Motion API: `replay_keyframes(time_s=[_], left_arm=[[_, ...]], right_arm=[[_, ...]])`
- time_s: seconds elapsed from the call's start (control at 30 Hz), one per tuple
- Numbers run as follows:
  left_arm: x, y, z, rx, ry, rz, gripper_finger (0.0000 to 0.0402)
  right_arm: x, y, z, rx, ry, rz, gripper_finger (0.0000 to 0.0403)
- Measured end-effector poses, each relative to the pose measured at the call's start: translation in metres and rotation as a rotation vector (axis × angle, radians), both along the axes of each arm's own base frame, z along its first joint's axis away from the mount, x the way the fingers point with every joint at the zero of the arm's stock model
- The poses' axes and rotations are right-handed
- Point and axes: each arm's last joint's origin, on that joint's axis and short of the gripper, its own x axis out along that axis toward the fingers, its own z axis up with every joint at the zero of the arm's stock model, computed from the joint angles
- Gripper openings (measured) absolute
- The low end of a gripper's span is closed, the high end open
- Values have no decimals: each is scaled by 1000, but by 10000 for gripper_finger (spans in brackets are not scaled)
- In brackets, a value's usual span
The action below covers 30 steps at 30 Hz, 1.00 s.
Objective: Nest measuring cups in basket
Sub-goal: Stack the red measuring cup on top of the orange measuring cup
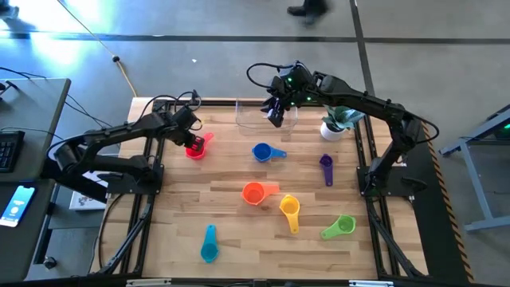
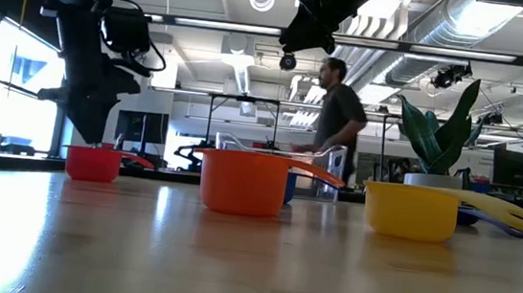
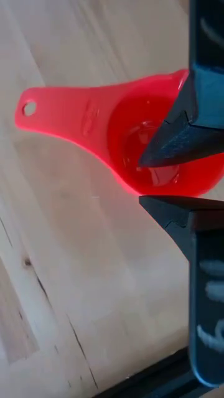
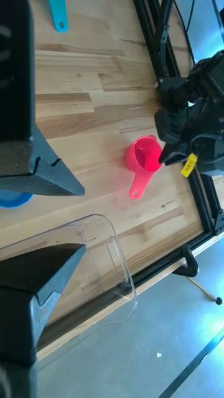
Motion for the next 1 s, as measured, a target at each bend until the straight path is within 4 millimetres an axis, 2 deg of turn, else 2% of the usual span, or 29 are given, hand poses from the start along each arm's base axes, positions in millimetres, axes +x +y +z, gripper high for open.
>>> replay_keyframes(time_s=[0.67, 1.0], left_arm=[[6, 6, -20, -54, 111, -13, 74], [7, 6, -20, -49, 124, -62, 7]], right_arm=[[-1, 0, -1, 7, 13, 1, 126], [-1, 0, -1, 7, 13, 1, 126]])
